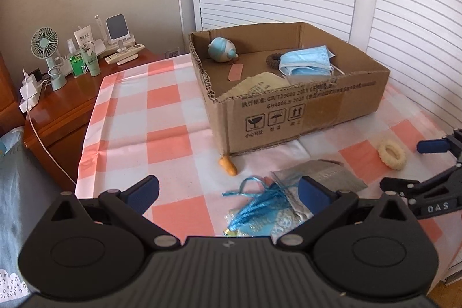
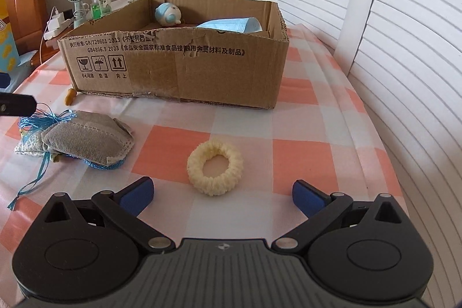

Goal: Organize soft objects
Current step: 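Move the right gripper toward the white knitted ring while the left gripper moves toward the orange toy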

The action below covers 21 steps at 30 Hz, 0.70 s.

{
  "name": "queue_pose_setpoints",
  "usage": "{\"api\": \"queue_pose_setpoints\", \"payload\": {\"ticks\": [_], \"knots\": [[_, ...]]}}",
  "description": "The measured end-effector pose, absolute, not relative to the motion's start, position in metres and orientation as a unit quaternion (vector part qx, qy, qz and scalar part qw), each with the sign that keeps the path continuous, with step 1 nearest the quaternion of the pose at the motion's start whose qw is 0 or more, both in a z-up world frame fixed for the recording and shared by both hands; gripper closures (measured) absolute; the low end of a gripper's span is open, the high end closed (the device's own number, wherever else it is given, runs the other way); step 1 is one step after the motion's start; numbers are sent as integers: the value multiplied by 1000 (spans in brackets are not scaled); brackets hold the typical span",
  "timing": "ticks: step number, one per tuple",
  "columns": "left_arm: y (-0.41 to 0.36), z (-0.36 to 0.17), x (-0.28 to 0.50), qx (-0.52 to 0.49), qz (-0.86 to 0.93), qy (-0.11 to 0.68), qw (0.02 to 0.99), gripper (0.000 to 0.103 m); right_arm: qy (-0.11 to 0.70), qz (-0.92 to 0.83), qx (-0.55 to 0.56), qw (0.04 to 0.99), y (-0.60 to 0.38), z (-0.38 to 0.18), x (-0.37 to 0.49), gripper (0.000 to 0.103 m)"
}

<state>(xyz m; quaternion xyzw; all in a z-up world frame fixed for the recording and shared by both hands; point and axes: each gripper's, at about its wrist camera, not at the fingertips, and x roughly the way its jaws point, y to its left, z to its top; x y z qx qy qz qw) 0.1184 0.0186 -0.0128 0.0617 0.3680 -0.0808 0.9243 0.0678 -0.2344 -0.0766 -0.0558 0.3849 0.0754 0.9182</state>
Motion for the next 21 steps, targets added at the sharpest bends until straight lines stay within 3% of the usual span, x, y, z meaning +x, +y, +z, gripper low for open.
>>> {"api": "queue_pose_setpoints", "payload": {"ticks": [14, 21], "knots": [[30, -57, 182, 28, -101, 417, 903, 1, 371, 78, -54, 924, -236, -78, 65, 0], [30, -62, 178, 43, -109, 391, 913, 0, 370, 78, -54, 924, -236, -78, 64, 0]]}}
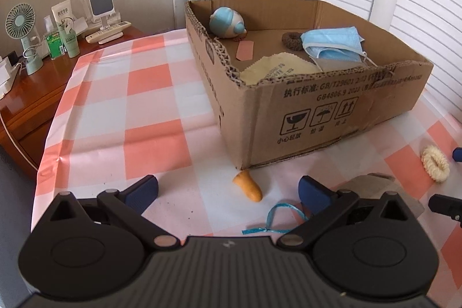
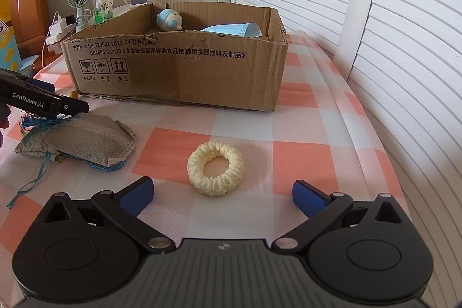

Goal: Organize soft objects
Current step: 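Move the right gripper toward the white knitted ring while the left gripper moves toward the orange toy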

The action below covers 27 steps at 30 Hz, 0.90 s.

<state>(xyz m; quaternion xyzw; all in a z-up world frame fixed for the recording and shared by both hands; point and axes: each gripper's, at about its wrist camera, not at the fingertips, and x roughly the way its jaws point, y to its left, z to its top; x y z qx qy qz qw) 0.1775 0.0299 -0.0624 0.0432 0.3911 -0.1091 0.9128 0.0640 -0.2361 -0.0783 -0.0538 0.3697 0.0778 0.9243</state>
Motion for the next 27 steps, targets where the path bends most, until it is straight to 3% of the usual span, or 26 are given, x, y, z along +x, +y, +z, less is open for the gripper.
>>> {"api": "queue_pose_setpoints", "payload": {"ticks": [21, 27], "knots": [[35, -37, 186, 52, -227, 395, 889, 4, 369, 80, -54, 925, -236, -79, 64, 0], [30, -42, 193, 23, -268, 421, 866, 17, 368, 80, -54, 925, -237, -79, 63, 0]]}}
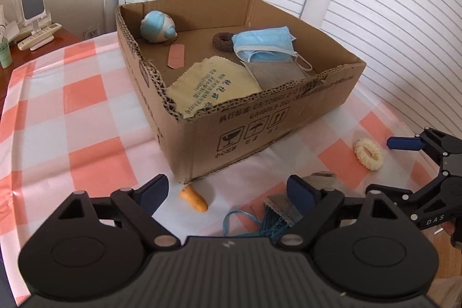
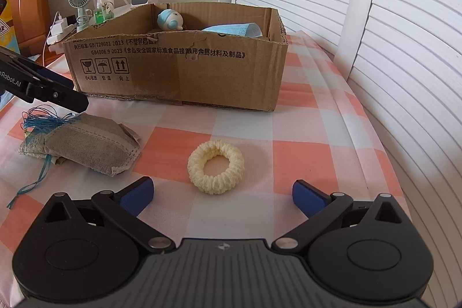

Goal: Organize soft objects
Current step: 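Move the right gripper toward the white knitted ring while the left gripper moves toward the orange toy, then close the left gripper on the small orange toy while the right gripper closes on the white ring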

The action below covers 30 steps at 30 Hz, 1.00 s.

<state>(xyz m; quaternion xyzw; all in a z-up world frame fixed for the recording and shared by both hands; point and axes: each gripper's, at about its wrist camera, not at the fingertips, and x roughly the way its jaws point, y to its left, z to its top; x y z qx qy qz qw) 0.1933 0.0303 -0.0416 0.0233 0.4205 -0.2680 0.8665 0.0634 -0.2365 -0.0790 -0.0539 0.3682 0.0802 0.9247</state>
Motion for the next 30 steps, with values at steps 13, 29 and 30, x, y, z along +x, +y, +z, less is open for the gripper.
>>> {"api": "queue_pose_setpoints", "payload": {"ticks": [13, 29, 30], "knots": [[28, -33, 177, 31, -290, 425, 857, 35, 368, 83, -55, 924, -238, -79, 63, 0], [25, -44, 159, 49, -176, 379, 907, 57, 368, 83, -55, 925, -237, -79, 62, 0], [25, -45, 160, 49, -171, 379, 908, 57, 368, 83, -55, 925, -237, -79, 62, 0]]}}
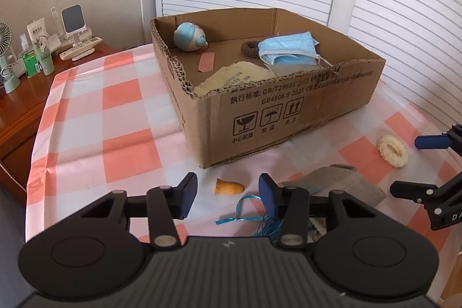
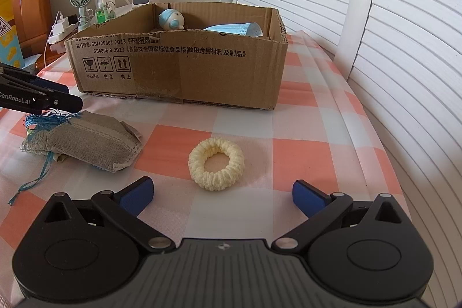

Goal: Organize soft objects
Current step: 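Close the left gripper on the small orange toy while the right gripper closes on the white ring, then drop the orange toy into the box with the left gripper while the right carries the ring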

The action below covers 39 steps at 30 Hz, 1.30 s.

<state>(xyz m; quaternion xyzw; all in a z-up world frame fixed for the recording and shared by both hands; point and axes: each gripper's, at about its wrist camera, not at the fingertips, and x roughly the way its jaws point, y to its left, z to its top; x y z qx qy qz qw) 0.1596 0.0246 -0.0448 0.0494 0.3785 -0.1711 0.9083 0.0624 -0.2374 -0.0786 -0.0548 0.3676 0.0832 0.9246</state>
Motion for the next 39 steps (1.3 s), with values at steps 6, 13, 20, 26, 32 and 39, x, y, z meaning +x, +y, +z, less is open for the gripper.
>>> {"api": "queue_pose_setpoints", "payload": {"ticks": [6, 13, 20, 26, 32, 39], "knots": [[17, -46, 158, 64, -158, 369, 914, 64, 365, 82, -54, 926, -237, -79, 62, 0], [14, -52, 150, 71, -155, 363, 916, 72, 359, 84, -56, 928, -237, -79, 60, 0], [10, -53, 150, 69, -164, 360, 916, 76, 350, 97, -83, 928, -231, -77, 63, 4], [13, -53, 151, 62, -168, 362, 915, 77, 342, 111, -99, 928, -226, -72, 68, 30], [13, -52, 151, 66, -172, 365, 913, 82, 347, 119, -92, 926, -226, -69, 70, 59], [16, -50, 153, 62, -179, 372, 909, 83, 349, 117, -88, 925, -228, -65, 69, 68]]}}
